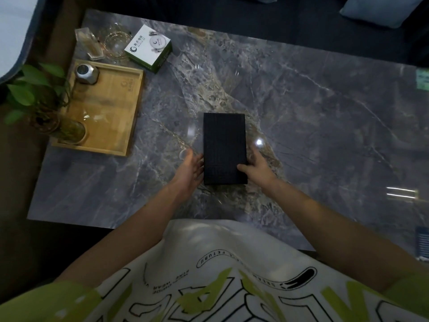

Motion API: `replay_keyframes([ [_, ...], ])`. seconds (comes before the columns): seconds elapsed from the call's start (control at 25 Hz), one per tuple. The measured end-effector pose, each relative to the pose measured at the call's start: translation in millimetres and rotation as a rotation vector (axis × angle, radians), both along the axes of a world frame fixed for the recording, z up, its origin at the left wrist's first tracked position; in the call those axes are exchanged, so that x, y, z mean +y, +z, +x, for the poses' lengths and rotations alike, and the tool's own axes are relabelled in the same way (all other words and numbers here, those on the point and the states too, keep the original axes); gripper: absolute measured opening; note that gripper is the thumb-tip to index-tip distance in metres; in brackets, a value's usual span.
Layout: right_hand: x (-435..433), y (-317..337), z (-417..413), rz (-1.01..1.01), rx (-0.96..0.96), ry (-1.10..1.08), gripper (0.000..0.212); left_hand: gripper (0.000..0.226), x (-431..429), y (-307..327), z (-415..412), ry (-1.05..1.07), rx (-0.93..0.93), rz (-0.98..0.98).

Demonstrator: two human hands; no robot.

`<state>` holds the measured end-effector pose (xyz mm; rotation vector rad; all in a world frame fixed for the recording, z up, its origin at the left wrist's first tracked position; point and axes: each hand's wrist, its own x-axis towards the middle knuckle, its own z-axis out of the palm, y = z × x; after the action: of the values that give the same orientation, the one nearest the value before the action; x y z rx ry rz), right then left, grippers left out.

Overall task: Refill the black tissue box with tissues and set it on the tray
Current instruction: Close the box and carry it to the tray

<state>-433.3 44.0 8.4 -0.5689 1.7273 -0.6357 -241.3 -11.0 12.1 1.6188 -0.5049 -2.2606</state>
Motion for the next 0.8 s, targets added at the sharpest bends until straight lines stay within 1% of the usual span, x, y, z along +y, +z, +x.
replay_keyframes([
  [0.08, -3.2, 4.0, -1.9, 0.099, -0.151, -0.199, 0.070, 0.068, -4.8, 4.6, -3.1, -0.030, -0.037, 0.006],
  [0.12, -5.0, 7.3, -2.7, 0.133, -0.194, -0.234, 0.065, 0.066, -7.8, 8.5, -5.4, -0.041, -0.065, 0.007],
  [0.2, -8.4, 10.1, -5.3, 0.163, -0.230, -0.200, 0.063, 0.061, -12.9, 14.8, -10.8, -0.063, -0.130, 0.004],
  [0.36, -18.3, 18.0, -6.4, 0.185, -0.202, -0.117, 0.054, 0.055, -17.0, 25.4, -20.4, -0.160, -0.243, -0.040],
  [0.48, -19.6, 28.7, -5.4, 0.193, -0.216, -0.099, 0.054, 0.053, -21.7, 33.3, -18.5, -0.184, -0.217, -0.048],
  [0.56, -19.0, 36.3, -2.1, 0.158, -0.279, -0.121, 0.052, 0.051, -25.3, 38.0, -11.3, -0.126, -0.170, -0.041],
  [0.64, -20.8, 40.3, 1.9, 0.099, -0.324, -0.161, 0.047, 0.054, -28.0, 41.7, -3.5, -0.017, -0.124, -0.036],
  [0.72, -23.4, 43.8, 7.2, 0.042, -0.324, -0.181, 0.038, 0.062, -28.4, 47.4, 2.7, 0.066, -0.095, -0.040],
  [0.8, -27.5, 46.4, 12.5, -0.001, -0.288, -0.177, 0.039, 0.063, -28.5, 51.7, 8.4, 0.104, -0.070, -0.055],
])
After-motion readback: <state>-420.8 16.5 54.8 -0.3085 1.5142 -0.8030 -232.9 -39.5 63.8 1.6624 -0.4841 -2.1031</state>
